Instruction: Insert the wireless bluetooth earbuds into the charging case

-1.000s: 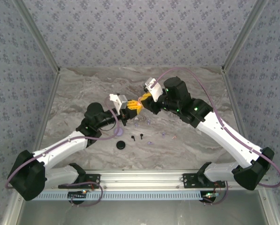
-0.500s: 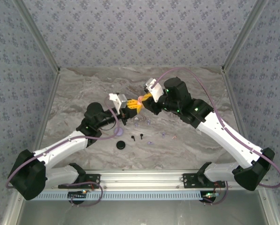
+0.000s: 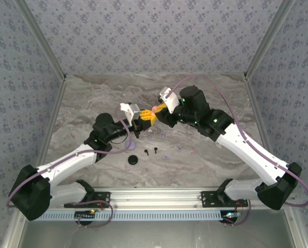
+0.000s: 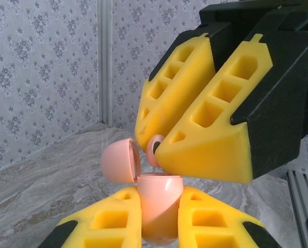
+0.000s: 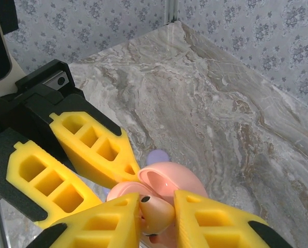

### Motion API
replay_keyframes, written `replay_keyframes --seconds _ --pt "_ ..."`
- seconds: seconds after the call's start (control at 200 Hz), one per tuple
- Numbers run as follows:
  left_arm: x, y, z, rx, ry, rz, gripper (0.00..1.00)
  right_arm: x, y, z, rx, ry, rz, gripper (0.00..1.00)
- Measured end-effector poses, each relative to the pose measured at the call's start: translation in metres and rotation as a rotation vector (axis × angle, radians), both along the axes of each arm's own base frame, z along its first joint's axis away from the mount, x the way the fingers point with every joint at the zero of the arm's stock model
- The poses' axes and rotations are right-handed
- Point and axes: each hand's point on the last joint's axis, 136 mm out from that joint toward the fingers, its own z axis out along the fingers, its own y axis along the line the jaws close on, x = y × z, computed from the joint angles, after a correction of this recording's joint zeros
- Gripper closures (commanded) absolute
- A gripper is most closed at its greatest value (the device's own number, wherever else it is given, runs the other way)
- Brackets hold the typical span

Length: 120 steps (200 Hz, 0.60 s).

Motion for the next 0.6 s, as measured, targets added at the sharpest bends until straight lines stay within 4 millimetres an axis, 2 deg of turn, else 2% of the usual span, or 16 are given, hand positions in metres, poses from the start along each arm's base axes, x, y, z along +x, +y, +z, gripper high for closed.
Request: replay_keyframes --seconds 0.17,0.31,0.46,0.6 --pt "0.001 -0.001 0.002 -0.014 0.002 -0.001 1.00 0.000 -0.001 0.005 0.049 0.049 0.006 0.55" --pt "0.003 -0.001 0.010 -0.054 -0.006 0.008 1.00 0.000 -0.006 0.022 0.121 0.081 0.008 0.47" --pt "0.005 0.002 0.018 -0.107 -0.017 0.024 1.00 0.002 -0.025 0.047 0.207 0.086 -0.040 0.40" --pt "0.009 0.007 0.024 -0.147 -0.027 0.057 1.00 0.007 -0.050 0.062 0.258 0.085 -0.120 0.39"
